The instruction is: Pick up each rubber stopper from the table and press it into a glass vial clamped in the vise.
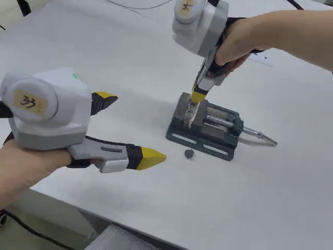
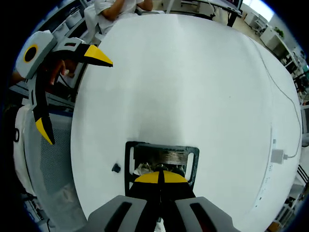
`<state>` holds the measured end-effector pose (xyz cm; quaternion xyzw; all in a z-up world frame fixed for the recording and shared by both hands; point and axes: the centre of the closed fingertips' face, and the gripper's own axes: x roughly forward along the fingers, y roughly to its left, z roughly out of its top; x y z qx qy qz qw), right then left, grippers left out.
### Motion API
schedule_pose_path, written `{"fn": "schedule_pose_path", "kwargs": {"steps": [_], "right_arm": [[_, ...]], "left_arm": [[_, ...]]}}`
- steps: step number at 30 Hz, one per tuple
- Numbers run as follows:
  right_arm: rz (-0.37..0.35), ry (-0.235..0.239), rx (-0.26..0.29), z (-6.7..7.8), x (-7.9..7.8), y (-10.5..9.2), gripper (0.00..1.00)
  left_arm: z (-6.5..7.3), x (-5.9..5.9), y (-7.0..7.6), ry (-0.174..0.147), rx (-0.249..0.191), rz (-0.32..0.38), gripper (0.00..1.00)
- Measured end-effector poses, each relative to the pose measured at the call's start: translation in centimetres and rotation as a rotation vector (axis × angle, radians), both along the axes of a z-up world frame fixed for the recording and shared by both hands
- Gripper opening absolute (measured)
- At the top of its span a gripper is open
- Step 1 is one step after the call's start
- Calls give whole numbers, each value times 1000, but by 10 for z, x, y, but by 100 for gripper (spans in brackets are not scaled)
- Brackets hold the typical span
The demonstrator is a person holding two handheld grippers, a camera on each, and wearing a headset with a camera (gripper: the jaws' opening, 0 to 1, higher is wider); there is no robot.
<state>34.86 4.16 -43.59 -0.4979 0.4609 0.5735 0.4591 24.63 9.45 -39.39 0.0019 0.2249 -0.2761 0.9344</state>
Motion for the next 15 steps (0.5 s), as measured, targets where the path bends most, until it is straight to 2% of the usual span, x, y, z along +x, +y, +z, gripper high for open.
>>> {"fn": "schedule_pose_path", "kwargs": {"steps": [4, 5, 6, 8, 11, 12, 13, 15], "right_arm": [[-14, 12, 20, 0, 6, -1, 0], [-56, 29, 22, 0, 5, -1, 0], [-45, 26, 22, 0, 6, -1, 0], [-35, 7, 23, 1, 2, -1, 0], [-30, -5, 2, 1, 3, 2, 0], [-59, -3, -7, 0, 5, 2, 0], [-40, -13, -7, -1, 7, 2, 0], [-35, -26, 0, 0, 4, -3, 0]], "left_arm": [[4, 8, -5, -9, -2, -13, 94], [4, 9, -6, -9, -8, -18, 94], [3, 11, -8, -3, -10, -25, 94], [0, 12, -12, 0, 18, -58, 94], [3, 14, -15, -4, -5, -58, 94], [2, 15, -16, 0, -6, -64, 94], [0, 15, -18, 9, 5, -80, 94], [1, 15, -19, 0, 15, -85, 94]]}}
